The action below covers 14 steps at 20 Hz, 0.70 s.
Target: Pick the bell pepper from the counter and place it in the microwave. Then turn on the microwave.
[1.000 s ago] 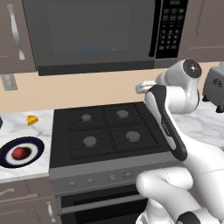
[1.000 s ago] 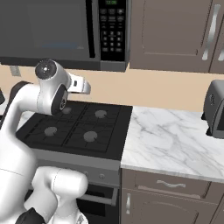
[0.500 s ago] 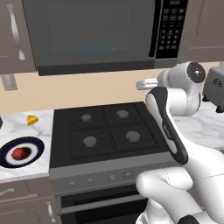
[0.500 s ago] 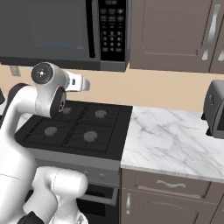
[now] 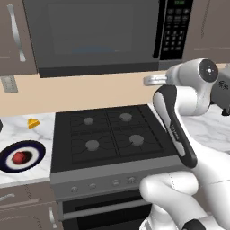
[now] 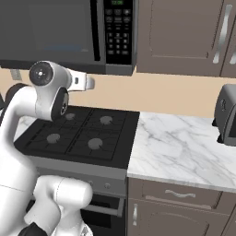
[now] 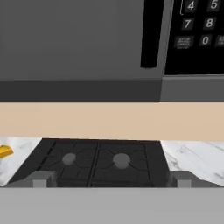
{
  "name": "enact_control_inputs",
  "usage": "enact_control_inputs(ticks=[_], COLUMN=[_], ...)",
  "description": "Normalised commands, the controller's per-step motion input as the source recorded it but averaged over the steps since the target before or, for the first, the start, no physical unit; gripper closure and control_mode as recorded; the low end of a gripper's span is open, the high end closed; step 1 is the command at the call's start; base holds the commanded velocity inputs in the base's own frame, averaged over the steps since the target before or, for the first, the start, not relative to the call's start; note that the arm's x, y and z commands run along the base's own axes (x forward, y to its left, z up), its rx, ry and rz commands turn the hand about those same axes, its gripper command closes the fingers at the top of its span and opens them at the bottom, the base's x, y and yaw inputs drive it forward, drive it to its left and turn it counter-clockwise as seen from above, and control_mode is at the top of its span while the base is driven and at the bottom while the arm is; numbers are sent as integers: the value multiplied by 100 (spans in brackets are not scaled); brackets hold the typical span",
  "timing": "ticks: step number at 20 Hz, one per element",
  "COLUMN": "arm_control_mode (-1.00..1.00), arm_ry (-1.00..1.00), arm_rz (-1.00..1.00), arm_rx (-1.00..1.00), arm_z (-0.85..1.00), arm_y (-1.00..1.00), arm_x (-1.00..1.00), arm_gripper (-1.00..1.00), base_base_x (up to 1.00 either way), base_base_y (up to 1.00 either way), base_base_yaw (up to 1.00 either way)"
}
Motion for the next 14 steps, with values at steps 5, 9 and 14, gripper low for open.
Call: enact_control_inputs(ticks=[5,9,14], arm_control_mode=[-100,-100,-100], arm_ry=[-1,-3,0], arm_rz=[-1,0,0], arm_rx=[0,0,0], arm_z=[20,21,23], arm_y=[-14,-3,0], arm_x=[-1,0,1], arm_gripper=[-100,-100,-100], base_base_x=[0,0,0], base_base_y=[0,0,0], base_base_yaw=[0,0,0])
